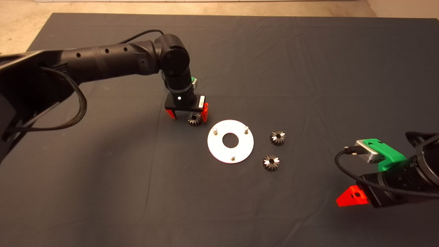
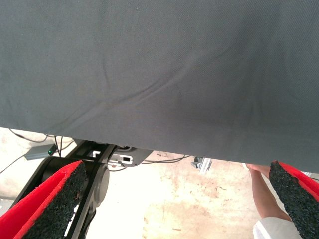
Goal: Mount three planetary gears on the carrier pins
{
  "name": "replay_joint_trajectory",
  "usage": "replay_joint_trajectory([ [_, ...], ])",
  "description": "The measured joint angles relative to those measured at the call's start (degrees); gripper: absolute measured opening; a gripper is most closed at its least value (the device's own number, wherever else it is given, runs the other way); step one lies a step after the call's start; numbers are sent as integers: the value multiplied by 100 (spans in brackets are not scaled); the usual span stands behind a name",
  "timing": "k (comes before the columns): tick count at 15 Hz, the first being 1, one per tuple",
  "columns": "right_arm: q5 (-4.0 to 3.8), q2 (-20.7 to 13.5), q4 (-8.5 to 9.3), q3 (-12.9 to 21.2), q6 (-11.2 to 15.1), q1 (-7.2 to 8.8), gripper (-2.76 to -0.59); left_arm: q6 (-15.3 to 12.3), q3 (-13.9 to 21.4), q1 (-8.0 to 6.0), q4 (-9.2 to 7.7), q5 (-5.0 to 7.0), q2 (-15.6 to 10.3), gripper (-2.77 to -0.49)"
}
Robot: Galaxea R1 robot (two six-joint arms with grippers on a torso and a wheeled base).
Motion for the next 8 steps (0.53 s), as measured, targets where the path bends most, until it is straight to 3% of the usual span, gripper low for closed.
replay_joint_trajectory([
  [8,0,11,0,0,0,-18,-62,2,-2,0,-9,0,105,-102],
])
